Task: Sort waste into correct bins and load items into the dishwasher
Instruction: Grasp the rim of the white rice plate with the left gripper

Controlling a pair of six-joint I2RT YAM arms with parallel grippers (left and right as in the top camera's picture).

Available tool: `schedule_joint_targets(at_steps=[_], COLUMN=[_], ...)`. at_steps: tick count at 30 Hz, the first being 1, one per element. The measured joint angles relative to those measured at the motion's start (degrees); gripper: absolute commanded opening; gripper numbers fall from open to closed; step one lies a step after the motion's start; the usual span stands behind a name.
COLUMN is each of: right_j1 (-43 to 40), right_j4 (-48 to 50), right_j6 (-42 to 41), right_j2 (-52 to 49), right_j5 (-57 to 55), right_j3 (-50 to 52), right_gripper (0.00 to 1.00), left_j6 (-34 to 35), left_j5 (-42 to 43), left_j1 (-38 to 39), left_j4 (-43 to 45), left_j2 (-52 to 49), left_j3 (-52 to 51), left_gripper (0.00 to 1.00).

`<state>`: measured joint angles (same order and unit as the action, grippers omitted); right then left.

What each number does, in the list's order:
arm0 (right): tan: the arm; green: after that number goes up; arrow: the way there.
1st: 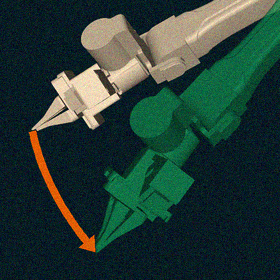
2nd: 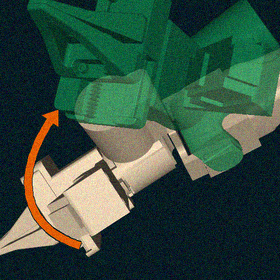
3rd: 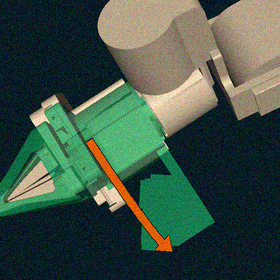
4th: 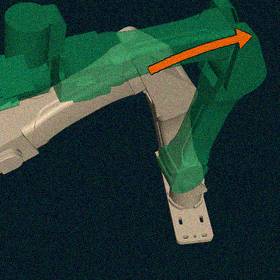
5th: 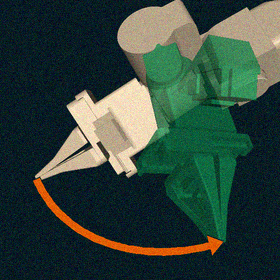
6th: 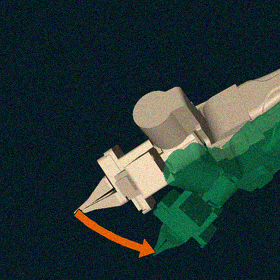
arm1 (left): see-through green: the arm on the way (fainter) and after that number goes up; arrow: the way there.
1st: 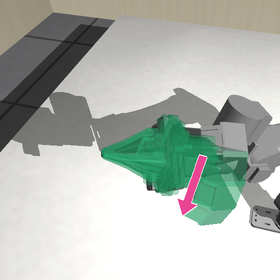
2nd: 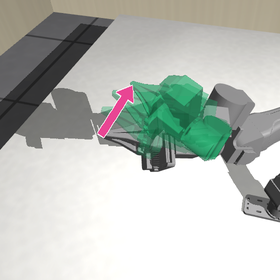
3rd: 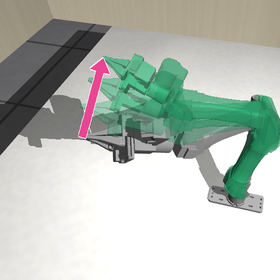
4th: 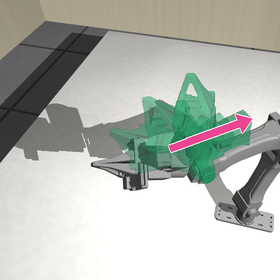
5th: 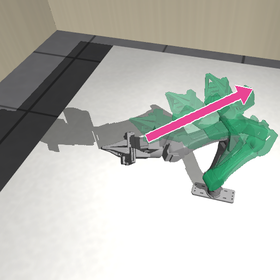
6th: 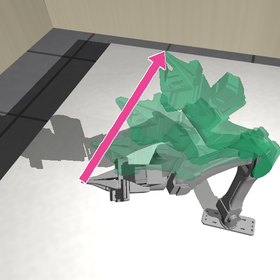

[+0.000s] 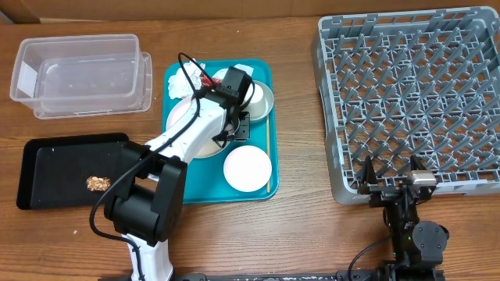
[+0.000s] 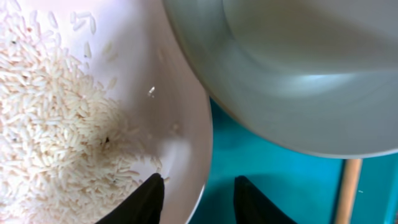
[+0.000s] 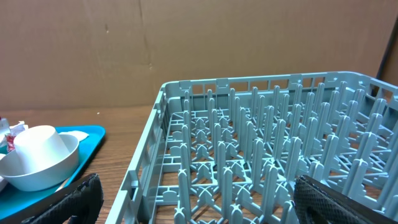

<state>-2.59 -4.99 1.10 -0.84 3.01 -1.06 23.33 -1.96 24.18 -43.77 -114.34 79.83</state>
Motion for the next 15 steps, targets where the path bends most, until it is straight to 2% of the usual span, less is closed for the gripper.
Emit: schedule_joint_targets(at_steps=[2, 5, 9, 12, 15], right_j1=[0.0, 0.0, 0.0, 0.0, 0.0], right_j4=[0.0, 0.0, 0.0, 0.0, 0.0], right_j6=[0.0, 0.0, 0.0, 0.0, 0.0], right_j2=[0.0, 0.0, 0.0, 0.0, 0.0], right_j5=[0.0, 0.0, 0.0, 0.0, 0.0], right_j3=[0.0, 0.0, 0.0, 0.0, 0.0], right_gripper=[1.0, 1.0, 1.0, 1.0, 1.0], left_j6=[0.0, 0.1, -0.2, -0.5, -1.1], left_j5=[-0.8, -1.9, -3.1, -3.7, -4.1], left_j1=[0.1, 0.1, 0.1, 0.1, 0.2], left_j4=[0.9, 1.7, 2.2, 2.6, 2.6], left_j2=[0.0, 0.0, 0.1, 0.1, 0.3], left_j3=[-1.2, -3.0, -3.7, -3.6, -3.4], left_gripper=[0.33, 0.22, 0.18, 0.09, 0.08])
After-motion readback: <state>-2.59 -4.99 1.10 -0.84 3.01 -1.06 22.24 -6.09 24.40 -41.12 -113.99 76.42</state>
